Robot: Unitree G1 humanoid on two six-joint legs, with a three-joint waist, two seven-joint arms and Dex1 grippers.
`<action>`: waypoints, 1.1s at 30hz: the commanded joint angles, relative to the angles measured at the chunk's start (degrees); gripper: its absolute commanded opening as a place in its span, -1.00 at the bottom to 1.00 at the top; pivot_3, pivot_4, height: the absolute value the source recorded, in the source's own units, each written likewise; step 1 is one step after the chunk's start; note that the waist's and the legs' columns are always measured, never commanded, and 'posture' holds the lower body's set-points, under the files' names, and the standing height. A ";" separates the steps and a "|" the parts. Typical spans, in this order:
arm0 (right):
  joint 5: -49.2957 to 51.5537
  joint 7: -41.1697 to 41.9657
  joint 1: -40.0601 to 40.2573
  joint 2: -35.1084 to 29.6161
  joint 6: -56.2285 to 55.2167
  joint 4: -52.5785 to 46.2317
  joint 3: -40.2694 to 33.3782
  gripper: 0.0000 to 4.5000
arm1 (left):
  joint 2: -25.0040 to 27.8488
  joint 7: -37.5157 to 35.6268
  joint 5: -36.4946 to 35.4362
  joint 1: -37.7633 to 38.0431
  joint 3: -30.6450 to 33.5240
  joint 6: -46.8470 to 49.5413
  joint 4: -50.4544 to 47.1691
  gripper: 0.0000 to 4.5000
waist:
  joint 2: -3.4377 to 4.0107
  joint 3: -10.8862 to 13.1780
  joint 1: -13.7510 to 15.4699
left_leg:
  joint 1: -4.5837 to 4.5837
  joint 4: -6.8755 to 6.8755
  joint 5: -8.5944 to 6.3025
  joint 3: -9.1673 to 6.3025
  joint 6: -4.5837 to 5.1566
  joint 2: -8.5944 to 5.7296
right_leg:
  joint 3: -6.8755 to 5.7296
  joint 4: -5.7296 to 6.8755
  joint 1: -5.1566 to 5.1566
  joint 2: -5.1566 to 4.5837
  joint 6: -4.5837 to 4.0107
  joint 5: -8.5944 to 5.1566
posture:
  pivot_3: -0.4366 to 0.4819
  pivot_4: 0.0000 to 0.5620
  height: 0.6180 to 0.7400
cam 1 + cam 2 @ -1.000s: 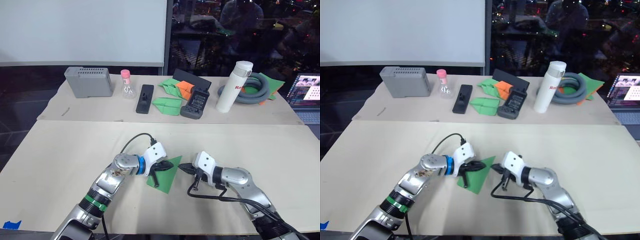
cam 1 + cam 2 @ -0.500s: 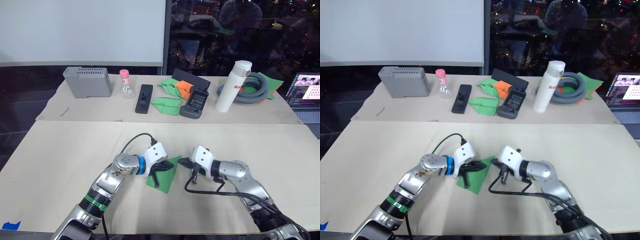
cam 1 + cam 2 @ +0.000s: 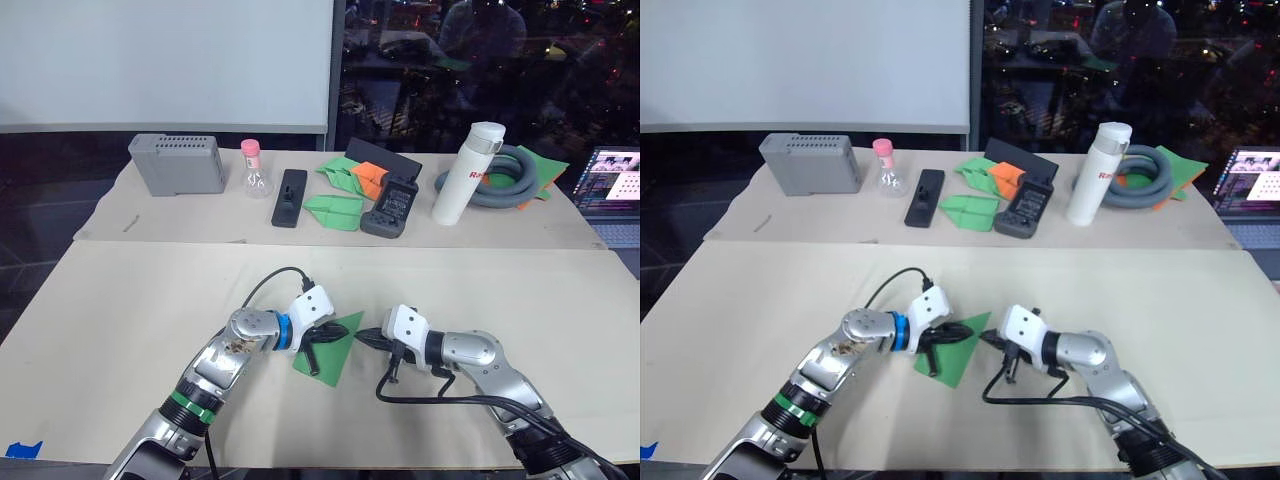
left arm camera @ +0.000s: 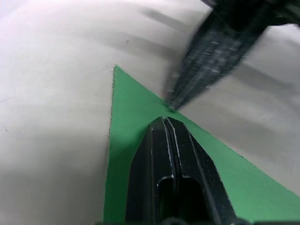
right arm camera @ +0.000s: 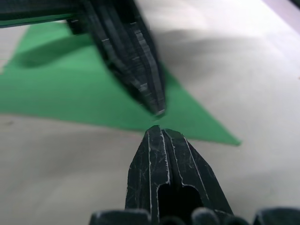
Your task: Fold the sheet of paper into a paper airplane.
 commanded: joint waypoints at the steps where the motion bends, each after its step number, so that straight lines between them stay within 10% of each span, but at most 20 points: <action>1: -0.52 1.26 0.80 0.37 1.39 -0.82 2.63 -1.00 | 1.19 -1.42 1.56 0.39 -1.50 -0.77 2.81 -0.99 | 0.00 0.00 0.00 | 0.00 0.00 0.00 0.00 0.00 0.01 | -0.01 0.00 0.00 0.00 0.00 0.00 | -0.05 -0.47 1.00; 33: -1.13 1.07 -1.90 0.30 3.58 -2.82 3.91 -1.00 | 3.67 -4.19 1.47 0.07 0.41 -2.97 5.42 -0.99 | 0.00 0.00 -0.69 | -0.02 -0.02 0.01 0.00 -0.02 0.04 | -0.01 0.04 -0.05 0.00 0.00 0.00 | -0.05 -0.47 1.00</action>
